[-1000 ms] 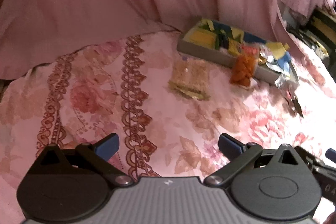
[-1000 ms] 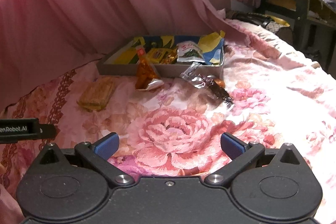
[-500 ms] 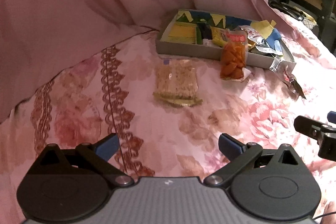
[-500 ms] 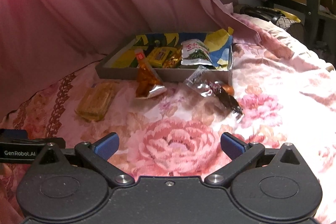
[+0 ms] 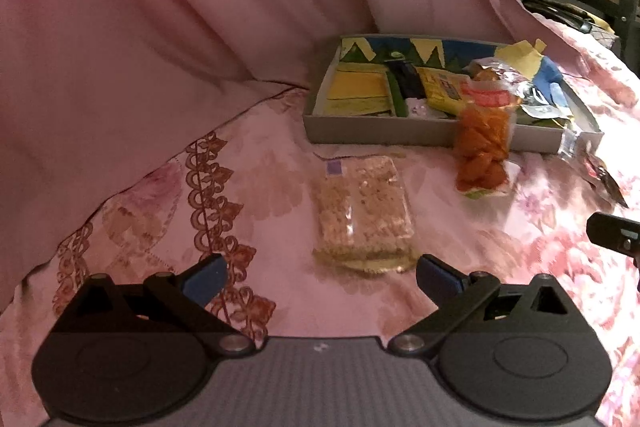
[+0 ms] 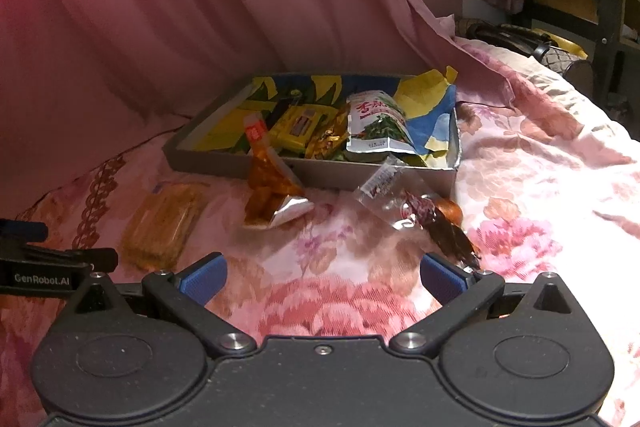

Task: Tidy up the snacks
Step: 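Lower left tool onto the rice cracker bar while right tool approaches the orange dried-fruit bag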

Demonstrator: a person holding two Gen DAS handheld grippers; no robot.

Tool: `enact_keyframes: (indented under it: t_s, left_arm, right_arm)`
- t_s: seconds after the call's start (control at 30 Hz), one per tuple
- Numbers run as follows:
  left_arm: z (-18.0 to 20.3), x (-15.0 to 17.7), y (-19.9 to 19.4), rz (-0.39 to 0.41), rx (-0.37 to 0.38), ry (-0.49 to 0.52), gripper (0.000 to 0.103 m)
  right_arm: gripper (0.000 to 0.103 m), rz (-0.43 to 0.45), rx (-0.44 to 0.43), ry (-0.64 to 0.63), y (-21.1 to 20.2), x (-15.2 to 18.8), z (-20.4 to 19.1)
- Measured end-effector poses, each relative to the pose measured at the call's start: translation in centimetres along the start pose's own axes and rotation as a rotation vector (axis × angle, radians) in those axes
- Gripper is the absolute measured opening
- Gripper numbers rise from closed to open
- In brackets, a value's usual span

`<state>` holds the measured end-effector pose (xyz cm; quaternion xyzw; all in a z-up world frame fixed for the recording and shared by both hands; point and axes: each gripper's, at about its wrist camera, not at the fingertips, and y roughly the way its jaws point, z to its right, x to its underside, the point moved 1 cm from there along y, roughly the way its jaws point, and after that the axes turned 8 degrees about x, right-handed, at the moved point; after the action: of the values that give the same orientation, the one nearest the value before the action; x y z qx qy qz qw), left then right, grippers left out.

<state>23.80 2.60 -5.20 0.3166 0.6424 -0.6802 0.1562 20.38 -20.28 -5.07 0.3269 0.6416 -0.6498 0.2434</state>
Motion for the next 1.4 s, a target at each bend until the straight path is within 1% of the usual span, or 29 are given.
enact_keyframes:
  t_s: [0.2, 0.37, 0.53, 0.73, 0.97, 1.13, 1.2, 1.4]
  left_arm:
    - [-1.0, -0.7, 2.0, 0.006, -0.020, -0.011, 0.102]
    - [-1.9, -1.1, 3.7, 0.000, -0.005, -0.039, 0.102]
    - [-3.0, -1.4, 5.1, -0.010, 0.034, -0.094, 0.102]
    - [-4.0, -1.8, 6.3, 0.001, 0.106, -0.163, 0.102]
    - [-4.0, -2.6, 7.2, 0.025, 0.174, -0.193, 0.102]
    - [-3.9, -2.8, 8.4, -0.001, 0.231, -0.240, 0.102]
    - [-3.9, -2.8, 8.7, 0.000, 0.233, -0.248, 0.102]
    - [-3.3, -3.2, 9.5, 0.003, 0.233, -0.210, 0.102]
  right_arm:
    - [0.102, -0.005, -0.003, -0.005, 2.3, -0.7, -0.7]
    - [0.102, -0.009, -0.008, -0.004, 4.2, -1.2, -1.4]
    - [0.102, -0.007, -0.042, -0.014, 5.8, -1.2, -2.0]
    - [0.102, 0.003, -0.083, -0.038, 7.7, -1.4, -3.1]
    - [0.102, 0.033, -0.093, -0.065, 9.7, -1.6, -4.0]
    - [0.102, 0.045, -0.072, -0.101, 10.7, -1.7, -4.8]
    - [0.102, 0.051, -0.071, -0.120, 10.9, -1.7, -5.1]
    - [0.102, 0.073, -0.055, -0.168, 11.5, -1.6, -5.8]
